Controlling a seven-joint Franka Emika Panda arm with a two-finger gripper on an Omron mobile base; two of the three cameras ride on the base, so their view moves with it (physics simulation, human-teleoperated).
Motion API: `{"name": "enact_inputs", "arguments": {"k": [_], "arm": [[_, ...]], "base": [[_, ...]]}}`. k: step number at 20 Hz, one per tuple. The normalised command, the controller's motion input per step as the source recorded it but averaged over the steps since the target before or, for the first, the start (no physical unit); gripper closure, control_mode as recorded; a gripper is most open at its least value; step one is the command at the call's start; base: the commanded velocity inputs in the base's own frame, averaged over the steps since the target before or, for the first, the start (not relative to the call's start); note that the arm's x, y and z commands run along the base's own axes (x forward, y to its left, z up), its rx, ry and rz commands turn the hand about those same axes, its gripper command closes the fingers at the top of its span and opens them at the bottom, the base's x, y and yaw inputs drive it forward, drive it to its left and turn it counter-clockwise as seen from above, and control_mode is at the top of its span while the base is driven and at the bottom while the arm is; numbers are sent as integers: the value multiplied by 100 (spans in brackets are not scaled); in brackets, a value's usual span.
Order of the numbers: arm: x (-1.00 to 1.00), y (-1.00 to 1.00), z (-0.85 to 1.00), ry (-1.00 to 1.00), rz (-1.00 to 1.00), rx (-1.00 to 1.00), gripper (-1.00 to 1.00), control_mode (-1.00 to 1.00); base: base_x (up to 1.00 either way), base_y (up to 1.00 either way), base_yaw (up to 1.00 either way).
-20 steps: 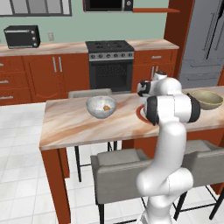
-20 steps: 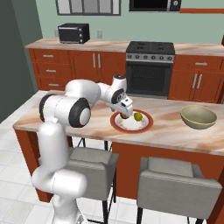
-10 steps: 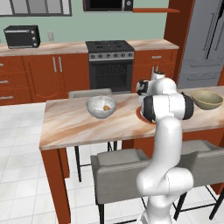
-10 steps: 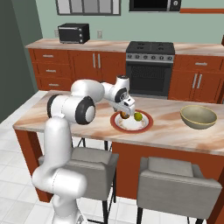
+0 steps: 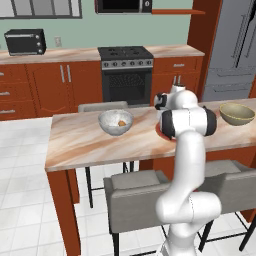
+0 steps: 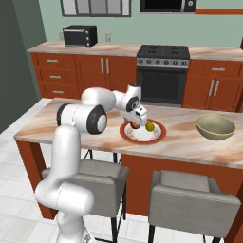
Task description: Take the fruits from the plate on the dining counter and place two fruits in each bowl.
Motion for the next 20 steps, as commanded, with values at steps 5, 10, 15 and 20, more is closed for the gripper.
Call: {"name": "enact_inputs", "arguments": {"k": [5,10,15,20], "arm": [[15,0,-20,3,-1,0,-100,-100],[19,0,-3,2,0,0,-100,-100],[19,-17,0,1,-3,0,-100,-100],[18,-13,-2,0,-3,0,-100,-100]], "base": [[0,0,0],[0,0,0],[0,0,0],[0,0,0]]}}
